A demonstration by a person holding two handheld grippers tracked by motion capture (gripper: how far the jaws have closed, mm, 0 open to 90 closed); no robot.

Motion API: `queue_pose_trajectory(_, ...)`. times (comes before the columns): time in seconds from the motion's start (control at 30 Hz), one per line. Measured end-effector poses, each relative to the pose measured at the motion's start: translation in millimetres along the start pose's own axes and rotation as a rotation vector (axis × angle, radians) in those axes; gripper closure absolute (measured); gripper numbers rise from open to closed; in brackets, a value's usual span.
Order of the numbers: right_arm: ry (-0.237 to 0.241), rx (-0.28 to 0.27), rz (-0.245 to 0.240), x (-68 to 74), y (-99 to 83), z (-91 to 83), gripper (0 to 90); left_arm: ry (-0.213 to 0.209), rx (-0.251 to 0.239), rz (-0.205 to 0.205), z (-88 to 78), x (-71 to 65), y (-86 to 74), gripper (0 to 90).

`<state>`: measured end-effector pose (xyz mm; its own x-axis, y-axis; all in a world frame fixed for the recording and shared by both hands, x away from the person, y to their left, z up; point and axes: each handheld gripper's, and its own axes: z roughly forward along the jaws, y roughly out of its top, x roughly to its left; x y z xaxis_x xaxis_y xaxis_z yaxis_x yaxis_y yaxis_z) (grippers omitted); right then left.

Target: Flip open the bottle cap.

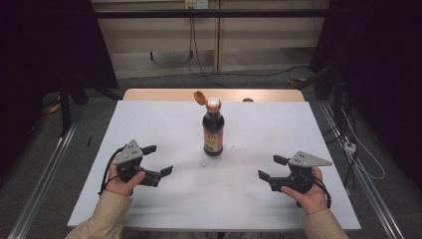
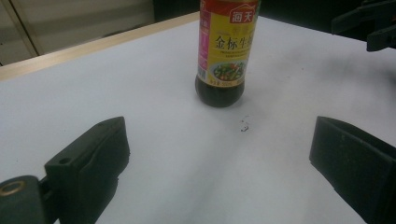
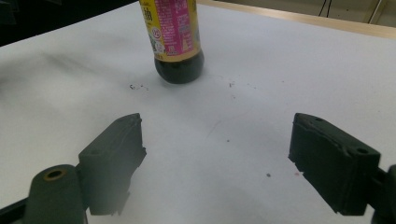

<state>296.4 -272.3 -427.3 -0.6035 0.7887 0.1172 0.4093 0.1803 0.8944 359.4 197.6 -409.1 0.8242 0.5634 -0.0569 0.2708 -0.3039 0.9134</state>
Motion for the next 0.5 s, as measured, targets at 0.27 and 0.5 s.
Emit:
queue_pose_trajectory(0.27, -0.012, -0.002, 0.005, -2.1, -3.5, -4.6, 17.3, 0.011, 0.001, -0.004, -7.7, 4.0, -6.3, 4.5)
queue_pose_trajectory(0.5, -0.022, -0.003, 0.013, -5.7, -8.9, -10.1, 17.3, 0.015, 0.002, -0.022, -13.8, 7.2, -12.6, 4.5)
